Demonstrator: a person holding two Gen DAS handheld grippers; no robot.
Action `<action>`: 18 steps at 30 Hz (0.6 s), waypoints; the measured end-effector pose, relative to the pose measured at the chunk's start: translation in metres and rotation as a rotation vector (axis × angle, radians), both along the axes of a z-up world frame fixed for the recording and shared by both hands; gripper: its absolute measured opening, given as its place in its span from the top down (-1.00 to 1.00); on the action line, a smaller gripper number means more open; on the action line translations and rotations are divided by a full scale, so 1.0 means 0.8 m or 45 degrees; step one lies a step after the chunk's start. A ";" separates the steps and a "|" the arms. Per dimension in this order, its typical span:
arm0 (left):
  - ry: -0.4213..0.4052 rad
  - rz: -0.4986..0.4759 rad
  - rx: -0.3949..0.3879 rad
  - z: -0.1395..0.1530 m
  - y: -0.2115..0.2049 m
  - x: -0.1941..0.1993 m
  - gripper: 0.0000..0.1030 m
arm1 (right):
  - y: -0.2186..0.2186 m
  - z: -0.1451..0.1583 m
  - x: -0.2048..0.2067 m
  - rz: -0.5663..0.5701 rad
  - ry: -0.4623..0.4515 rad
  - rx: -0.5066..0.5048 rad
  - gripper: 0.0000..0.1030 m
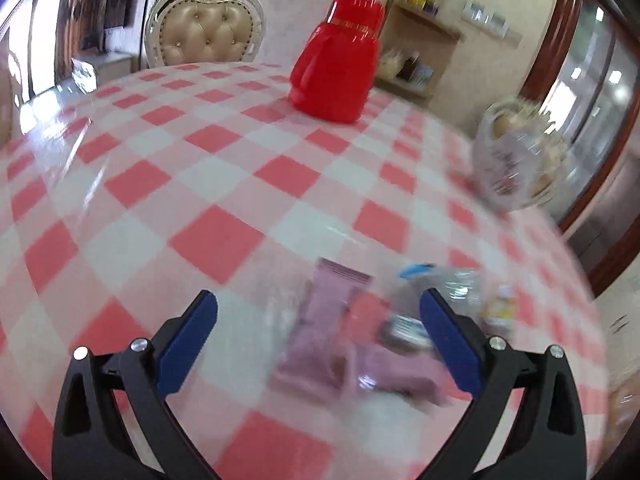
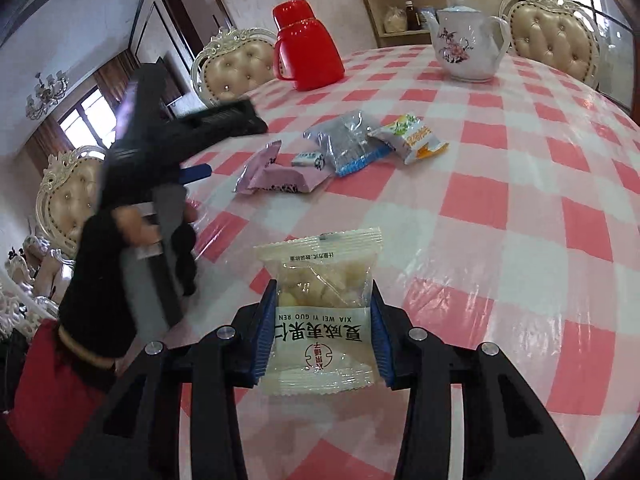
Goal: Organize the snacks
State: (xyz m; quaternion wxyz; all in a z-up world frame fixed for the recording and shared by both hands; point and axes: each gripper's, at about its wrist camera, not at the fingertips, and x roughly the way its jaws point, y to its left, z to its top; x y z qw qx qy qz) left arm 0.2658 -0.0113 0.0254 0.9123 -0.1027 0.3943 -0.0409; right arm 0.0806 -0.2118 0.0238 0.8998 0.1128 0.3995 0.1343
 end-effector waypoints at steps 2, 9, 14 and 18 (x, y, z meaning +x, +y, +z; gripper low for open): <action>0.057 -0.036 0.059 -0.011 -0.007 0.018 -0.94 | 0.002 0.003 -0.001 0.010 -0.010 0.003 0.18; 0.113 -0.104 0.292 -0.029 -0.028 0.028 0.29 | 0.009 0.008 -0.003 0.041 -0.024 0.001 0.18; 0.091 -0.156 0.285 -0.028 -0.016 0.011 0.55 | 0.003 0.003 0.001 0.012 -0.043 -0.022 0.18; 0.090 -0.140 0.207 -0.023 -0.004 -0.016 0.57 | -0.011 -0.005 0.007 -0.030 -0.036 0.007 0.18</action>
